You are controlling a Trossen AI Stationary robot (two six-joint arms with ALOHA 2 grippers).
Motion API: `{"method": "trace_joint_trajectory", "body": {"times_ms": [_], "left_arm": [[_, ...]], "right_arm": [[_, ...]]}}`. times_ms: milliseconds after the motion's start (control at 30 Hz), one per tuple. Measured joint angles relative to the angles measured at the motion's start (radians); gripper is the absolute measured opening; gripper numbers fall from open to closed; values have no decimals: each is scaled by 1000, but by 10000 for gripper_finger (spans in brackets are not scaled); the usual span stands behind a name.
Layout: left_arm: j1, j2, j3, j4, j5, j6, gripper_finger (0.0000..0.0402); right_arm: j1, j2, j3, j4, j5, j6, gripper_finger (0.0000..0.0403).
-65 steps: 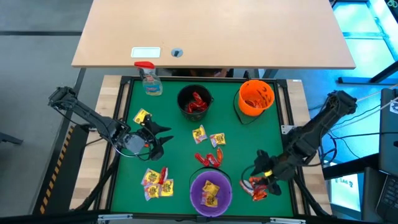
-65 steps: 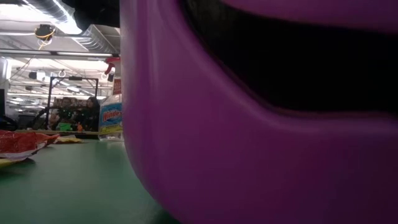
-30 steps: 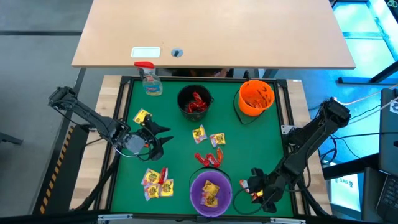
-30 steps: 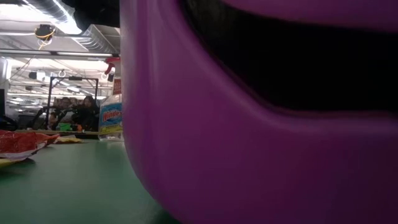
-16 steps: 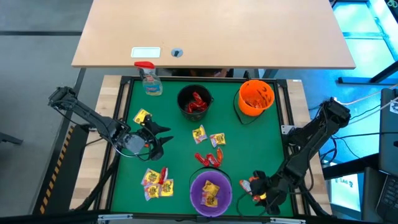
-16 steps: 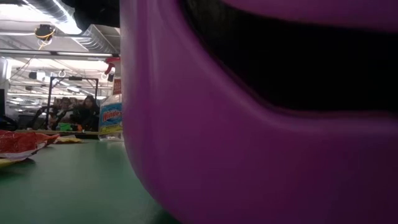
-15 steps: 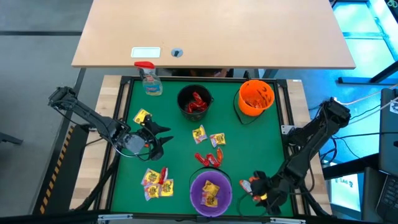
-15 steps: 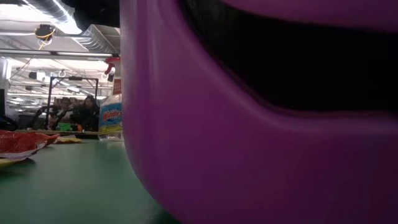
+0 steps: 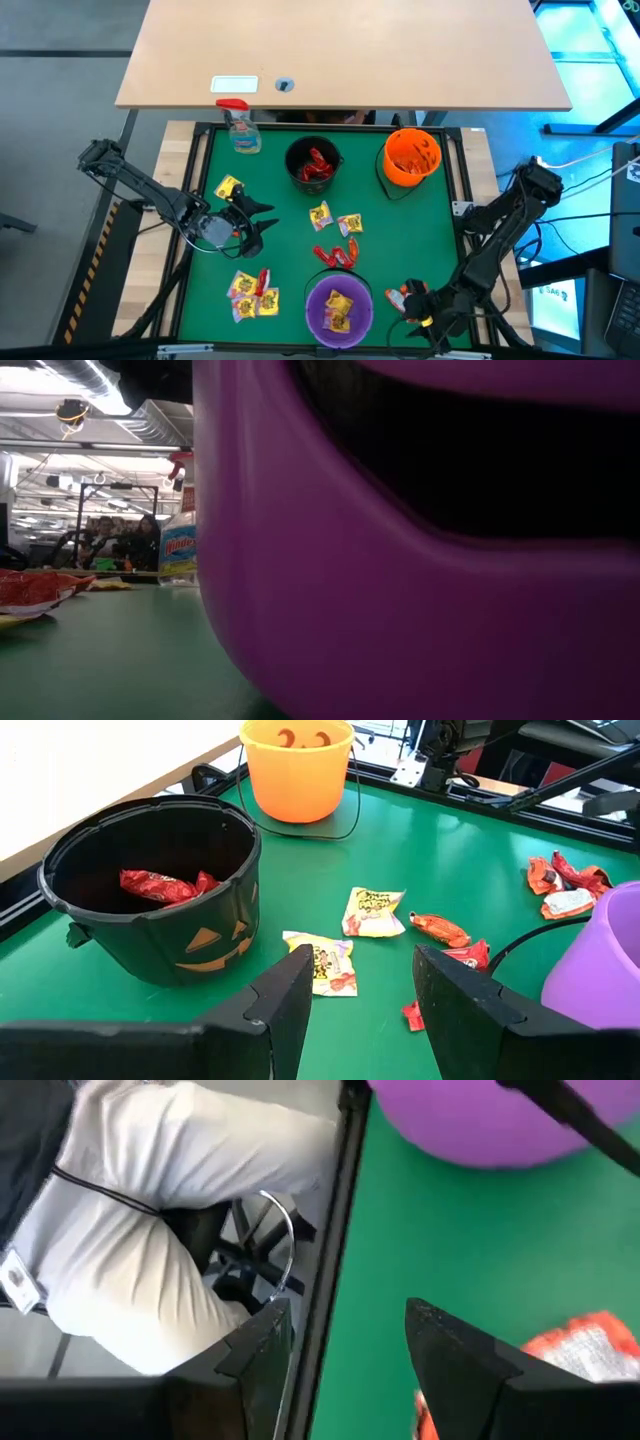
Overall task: Sort candy
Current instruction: Put the red chocolate into the black bucket
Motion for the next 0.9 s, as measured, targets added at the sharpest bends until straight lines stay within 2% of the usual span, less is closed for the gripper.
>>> {"method": "trace_joint_trajectory", "body": {"times_ms": [300,900], "left_arm": [[0,0,0,0,21,0,163],[0,0,0,-1,21,7,163]], "right_arm": [[0,77,0,63,-3,-27,195],[-1,78,0,-4,-4,-66,199]]}}
